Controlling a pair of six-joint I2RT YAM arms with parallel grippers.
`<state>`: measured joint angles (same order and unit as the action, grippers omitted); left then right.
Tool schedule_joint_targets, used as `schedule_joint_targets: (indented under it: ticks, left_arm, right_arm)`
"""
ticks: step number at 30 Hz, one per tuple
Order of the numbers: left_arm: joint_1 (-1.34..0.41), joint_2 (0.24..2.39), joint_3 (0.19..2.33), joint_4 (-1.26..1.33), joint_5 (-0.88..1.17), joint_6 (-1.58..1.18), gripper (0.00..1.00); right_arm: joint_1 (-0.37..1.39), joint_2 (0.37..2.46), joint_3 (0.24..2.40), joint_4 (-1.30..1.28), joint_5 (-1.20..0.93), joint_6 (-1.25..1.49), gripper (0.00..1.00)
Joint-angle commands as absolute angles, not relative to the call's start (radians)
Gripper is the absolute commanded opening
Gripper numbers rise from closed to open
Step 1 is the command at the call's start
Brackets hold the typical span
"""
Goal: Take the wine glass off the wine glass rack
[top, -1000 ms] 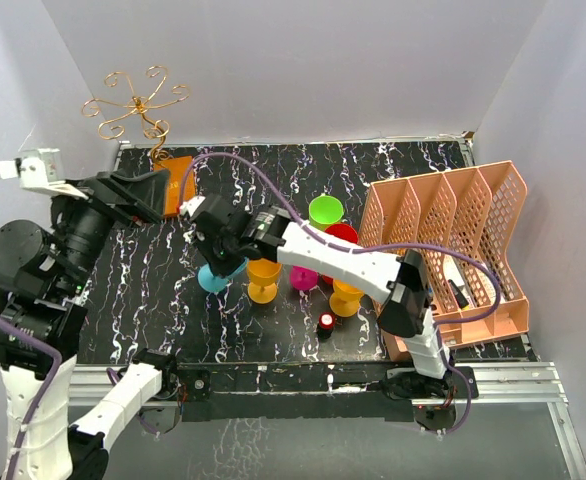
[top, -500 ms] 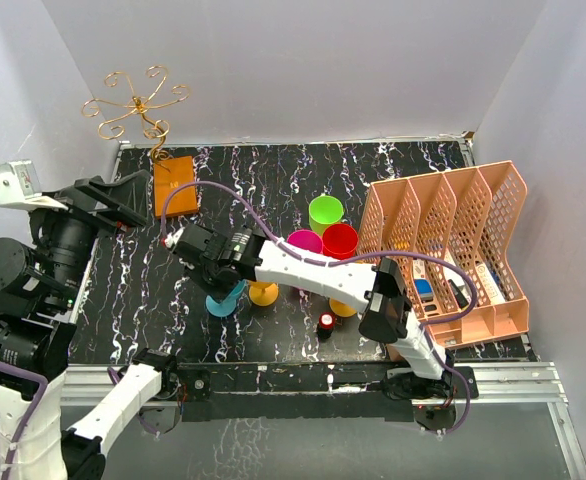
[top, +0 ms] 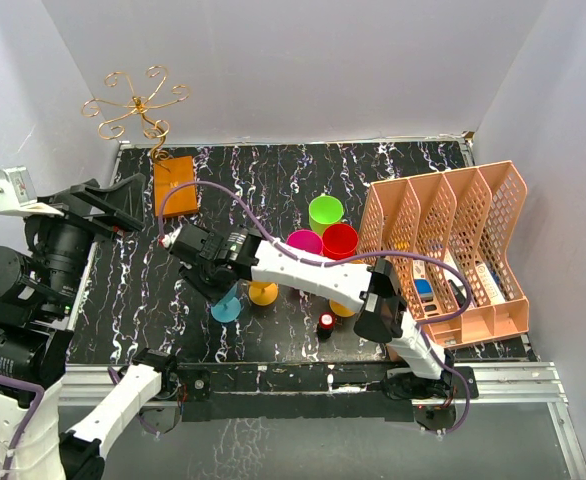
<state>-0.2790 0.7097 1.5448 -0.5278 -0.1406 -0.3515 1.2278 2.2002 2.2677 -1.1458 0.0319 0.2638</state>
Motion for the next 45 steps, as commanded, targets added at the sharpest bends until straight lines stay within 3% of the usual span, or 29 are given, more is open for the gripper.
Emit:
schedule_joint_targets:
  ticks: [1,6,15,22,30,38,45]
  left_arm:
    - [-0.293,0.712,1.561,-0.521,-0.159,-0.322,0.97]
    - [-0.296,0.708,1.558,-0.520,-0.155,-0.308,0.97]
    - [-0.297,0.716,1.546,-0.500,-0.176,-0.287,0.97]
    - [-0.296,0.747,1.532,-0.483,-0.176,-0.280,0.97]
    - [-0.296,0.780,1.553,-0.440,-0.194,-0.231,0.97]
    - [-0.297,0.796,1.540,-0.341,-0.194,-0.189,0.97]
    - [-0.297,0.816,1.499,-0.266,-0.202,-0.163,0.97]
  right_arm:
    - [1.229,2.134,2.343,-1.070,0.048,0.267,0.39]
    - [1.222,2.017,2.259,-0.935,0.040,0.248,0.53]
    - [1.038,1.763,1.987,-0.730,0.046,0.240,0.64]
    - [0.809,1.385,1.628,-0.511,0.098,0.214,0.76]
    - [0.785,0.970,1.500,-0.452,0.308,0.117,0.99]
    - [0.785,0.781,1.501,-0.498,0.419,0.080,0.99]
    - [0.785,0.800,1.562,-0.547,0.478,0.076,0.99]
